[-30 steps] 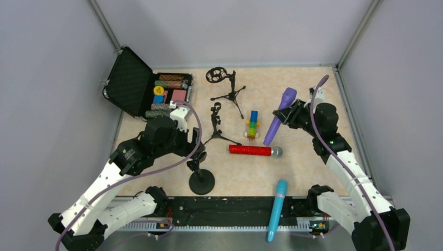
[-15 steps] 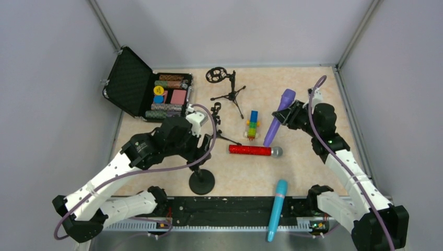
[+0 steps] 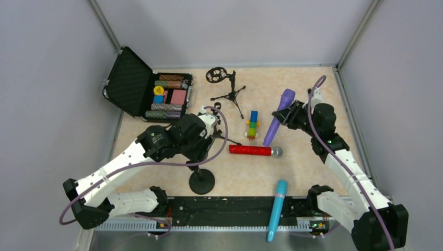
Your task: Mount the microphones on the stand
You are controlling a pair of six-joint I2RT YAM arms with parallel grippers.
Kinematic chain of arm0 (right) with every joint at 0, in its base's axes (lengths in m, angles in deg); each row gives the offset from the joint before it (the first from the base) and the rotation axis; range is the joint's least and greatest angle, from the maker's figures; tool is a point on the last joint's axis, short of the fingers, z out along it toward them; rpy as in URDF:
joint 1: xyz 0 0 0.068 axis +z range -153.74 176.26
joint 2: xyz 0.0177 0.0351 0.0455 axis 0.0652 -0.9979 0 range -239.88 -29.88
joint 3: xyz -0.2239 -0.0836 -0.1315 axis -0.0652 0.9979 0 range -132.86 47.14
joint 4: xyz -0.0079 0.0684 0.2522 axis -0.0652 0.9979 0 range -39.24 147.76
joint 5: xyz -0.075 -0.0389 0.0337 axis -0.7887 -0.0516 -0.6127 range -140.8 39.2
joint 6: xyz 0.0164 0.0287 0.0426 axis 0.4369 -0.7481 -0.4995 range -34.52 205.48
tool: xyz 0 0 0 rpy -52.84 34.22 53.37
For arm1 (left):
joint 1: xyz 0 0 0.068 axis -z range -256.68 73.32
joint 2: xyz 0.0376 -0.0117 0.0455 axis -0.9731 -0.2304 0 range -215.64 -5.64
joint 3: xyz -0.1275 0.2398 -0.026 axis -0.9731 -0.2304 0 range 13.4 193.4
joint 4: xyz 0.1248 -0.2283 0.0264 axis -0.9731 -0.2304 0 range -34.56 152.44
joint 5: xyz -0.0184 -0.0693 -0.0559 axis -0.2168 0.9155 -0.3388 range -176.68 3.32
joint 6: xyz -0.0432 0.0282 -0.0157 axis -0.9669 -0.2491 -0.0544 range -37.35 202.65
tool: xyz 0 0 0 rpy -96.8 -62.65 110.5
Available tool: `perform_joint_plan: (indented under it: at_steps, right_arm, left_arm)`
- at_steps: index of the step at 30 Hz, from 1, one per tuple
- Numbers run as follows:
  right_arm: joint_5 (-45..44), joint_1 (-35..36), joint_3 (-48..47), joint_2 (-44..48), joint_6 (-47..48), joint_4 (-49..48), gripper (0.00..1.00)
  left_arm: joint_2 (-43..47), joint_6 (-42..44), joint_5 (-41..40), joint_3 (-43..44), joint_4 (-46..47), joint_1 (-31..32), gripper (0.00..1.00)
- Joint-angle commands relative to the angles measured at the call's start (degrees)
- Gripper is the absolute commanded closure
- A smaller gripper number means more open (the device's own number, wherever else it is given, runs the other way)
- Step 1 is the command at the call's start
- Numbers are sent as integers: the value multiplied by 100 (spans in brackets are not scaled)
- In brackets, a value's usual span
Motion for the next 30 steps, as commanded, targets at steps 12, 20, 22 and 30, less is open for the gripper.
perform_joint_plan:
  at_steps: [12,20,22,30]
  right_arm:
    - [-74,-29,-265,-49,344,-92,100]
    - [-2,-23,-390,-44,371,-3,100]
    - [23,-24,-458,-15,376,47,100]
    - [36,-24,-538,35,394,79,100]
  left_arm:
    - [-505,529,100,584,-489,47,72]
    - [-724,995,363,842,-254,51,100]
    - [-796,1205,389,941,-227,47,100]
    - [-1219,1899,830,1439,104,72,100]
